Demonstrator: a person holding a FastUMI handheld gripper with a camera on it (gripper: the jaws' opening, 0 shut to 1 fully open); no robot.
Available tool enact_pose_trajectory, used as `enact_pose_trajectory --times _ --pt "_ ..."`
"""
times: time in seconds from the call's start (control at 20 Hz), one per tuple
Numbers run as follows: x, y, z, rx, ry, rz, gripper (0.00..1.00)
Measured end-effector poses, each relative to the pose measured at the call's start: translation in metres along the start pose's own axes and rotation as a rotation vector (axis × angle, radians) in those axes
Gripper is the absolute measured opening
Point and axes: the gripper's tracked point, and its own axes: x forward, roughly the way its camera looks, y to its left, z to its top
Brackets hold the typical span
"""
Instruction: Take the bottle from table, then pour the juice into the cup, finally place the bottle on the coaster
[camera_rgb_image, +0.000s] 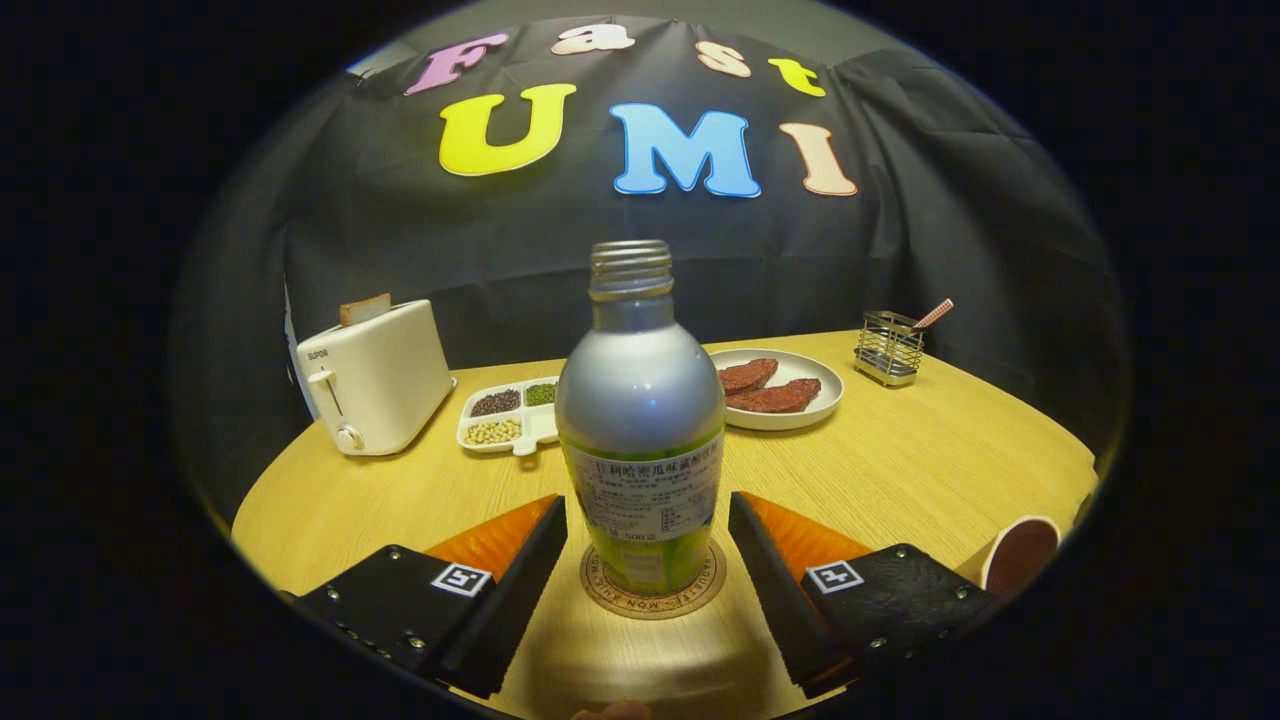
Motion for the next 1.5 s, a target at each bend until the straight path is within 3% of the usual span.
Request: enact_pose_trajectory --times 0.7,1.05,1.3,1.5 --pt "-0.147 -0.001 0.112 -0.036 -0.233 0.142 0.99" --pt "-0.203 -0.016 0.138 -0.035 -0.303 0.175 0.98" --pt "-0.22 -0.026 0.146 -0.035 -0.329 0.167 0.99" --pt "-0.229 -0.009 0.147 -0.033 -0.336 0.223 0.98"
